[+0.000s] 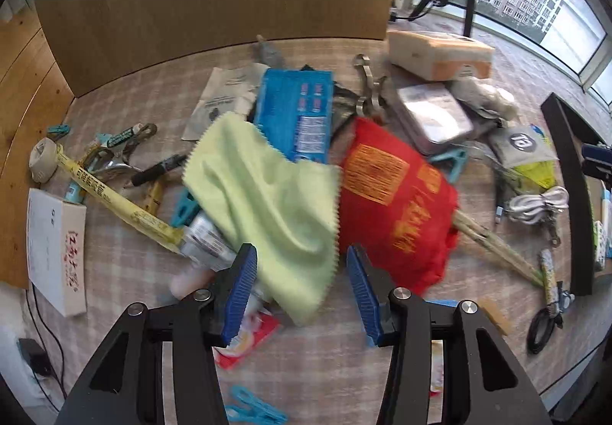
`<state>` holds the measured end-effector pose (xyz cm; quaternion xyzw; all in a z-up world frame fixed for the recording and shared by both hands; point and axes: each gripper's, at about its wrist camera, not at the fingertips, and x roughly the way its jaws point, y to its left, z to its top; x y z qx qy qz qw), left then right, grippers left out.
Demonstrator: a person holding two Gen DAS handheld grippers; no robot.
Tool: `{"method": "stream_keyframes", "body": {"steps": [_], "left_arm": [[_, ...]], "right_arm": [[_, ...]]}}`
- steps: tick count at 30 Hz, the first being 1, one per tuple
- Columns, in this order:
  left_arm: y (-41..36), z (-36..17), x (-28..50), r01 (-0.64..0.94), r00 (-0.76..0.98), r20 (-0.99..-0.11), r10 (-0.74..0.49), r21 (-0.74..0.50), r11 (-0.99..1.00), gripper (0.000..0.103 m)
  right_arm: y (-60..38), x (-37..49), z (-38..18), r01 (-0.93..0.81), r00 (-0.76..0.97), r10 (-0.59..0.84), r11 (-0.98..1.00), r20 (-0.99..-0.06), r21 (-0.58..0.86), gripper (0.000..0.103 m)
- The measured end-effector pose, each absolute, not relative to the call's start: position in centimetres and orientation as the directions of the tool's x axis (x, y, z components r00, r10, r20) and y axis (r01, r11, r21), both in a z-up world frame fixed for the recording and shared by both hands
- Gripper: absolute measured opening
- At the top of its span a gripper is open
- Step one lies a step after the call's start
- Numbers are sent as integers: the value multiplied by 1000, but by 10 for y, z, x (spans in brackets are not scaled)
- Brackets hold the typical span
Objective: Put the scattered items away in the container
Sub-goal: 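Release the green tube into the tray and move both tools back to the table, then grasp green cloth with left tool while right tool grasps yellow shuttlecock, drop both in tray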
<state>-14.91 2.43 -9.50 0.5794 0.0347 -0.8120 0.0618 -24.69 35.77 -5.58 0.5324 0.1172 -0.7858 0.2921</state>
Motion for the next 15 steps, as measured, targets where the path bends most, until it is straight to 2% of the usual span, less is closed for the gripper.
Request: {"method": "stream_keyframes", "body": {"steps": [8,10,15], "left_arm": [[24,-123,-179,63,-260,-965,-31,15,-998,45],[24,-126,-180,56,-253,-968,4,-19,-998,29],[26,-127,-176,32,-267,-963,27,-37,-999,26]], "right_arm": [[346,-262,-79,599,-211,-317,-790,-925,134,48],[349,-267,-83,595,-201,-315,-791,-928,139,48],[354,-272,-93,602,-167,-326,-781,-930,166,48]]}}
